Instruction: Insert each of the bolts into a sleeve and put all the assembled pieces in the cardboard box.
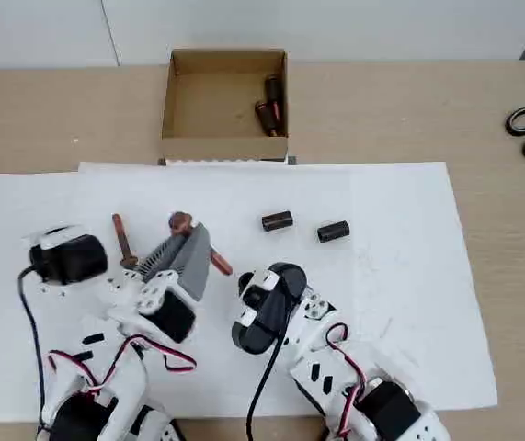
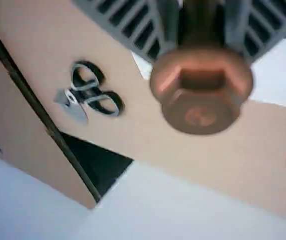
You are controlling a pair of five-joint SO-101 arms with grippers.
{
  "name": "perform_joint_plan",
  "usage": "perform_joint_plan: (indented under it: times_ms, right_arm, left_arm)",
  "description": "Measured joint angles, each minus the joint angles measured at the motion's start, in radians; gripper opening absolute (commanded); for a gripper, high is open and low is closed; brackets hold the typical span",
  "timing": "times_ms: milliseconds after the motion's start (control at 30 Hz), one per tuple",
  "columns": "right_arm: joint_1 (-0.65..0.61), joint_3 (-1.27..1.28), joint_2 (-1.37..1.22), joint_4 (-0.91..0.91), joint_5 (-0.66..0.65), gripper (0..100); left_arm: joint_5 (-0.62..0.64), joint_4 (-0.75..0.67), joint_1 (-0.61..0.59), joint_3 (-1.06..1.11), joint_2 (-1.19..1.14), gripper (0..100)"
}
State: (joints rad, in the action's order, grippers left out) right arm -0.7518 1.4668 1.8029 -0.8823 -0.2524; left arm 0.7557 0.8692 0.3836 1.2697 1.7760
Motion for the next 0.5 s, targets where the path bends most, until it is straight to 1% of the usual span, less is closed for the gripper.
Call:
perform_joint_plan:
  times_ms: [100,400,500]
  right_arm:
    - [-0.003,0.000,0.000,0.000,0.000,0.3]
    - [0.000,0.002,0.000,0.000,-0.002,0.3]
    - [0.000,0.002,0.000,0.000,-0.002,0.3]
  left_arm:
    - [0.000,0.000,0.037,0.046,-0.002,1]
    - [0.000,-0.011,0.044,0.091,0.006,1]
    - [0.000,-0.055,0.044,0.107,0.003,1]
